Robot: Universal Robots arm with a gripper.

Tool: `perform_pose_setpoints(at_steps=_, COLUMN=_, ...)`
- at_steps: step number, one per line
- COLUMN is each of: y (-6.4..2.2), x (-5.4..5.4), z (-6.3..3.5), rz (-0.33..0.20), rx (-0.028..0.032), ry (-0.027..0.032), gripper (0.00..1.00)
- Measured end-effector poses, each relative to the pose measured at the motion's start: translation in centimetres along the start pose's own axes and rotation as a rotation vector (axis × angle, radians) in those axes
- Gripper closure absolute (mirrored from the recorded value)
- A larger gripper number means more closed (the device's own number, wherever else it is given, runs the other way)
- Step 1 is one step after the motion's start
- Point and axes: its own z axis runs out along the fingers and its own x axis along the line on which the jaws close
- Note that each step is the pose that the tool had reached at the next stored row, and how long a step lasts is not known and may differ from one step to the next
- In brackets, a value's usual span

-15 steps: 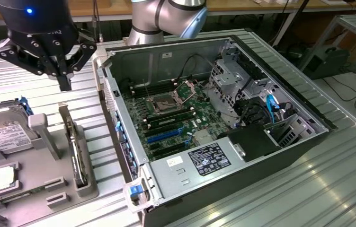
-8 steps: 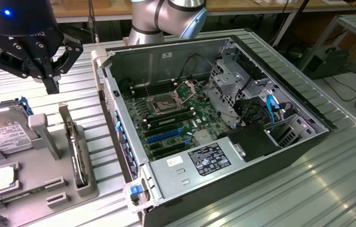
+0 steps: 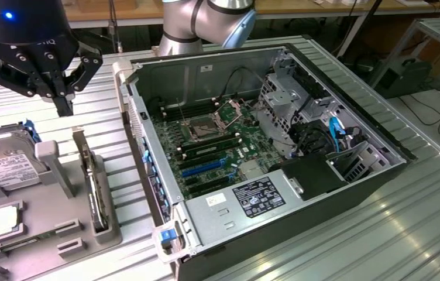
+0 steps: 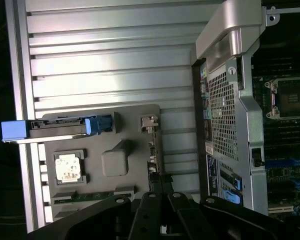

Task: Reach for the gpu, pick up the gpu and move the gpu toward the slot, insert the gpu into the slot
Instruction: 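Reach for the gpu, then pick up the gpu and move the gpu toward the slot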

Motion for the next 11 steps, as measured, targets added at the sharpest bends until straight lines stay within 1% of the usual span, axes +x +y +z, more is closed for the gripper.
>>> perform_pose_setpoints(at_steps=8, y=0.0, x=0.0, z=0.0, rz=0.0, rx=0.0, ry=0.0, gripper=0.89)
perform_pose_setpoints(at_steps=9, y=0.0, x=0.0, z=0.0, rz=0.0, rx=0.0001, ry=0.0, gripper=0.89)
perform_pose_setpoints(at_steps=10, y=0.0, x=0.0, z=0.0, rz=0.0, rx=0.0, ry=0.0, gripper=0.83)
perform_pose_setpoints(at_steps=11, y=0.0, x=0.0, z=0.0, rz=0.0, rx=0.0, ry=0.0, gripper=0.83)
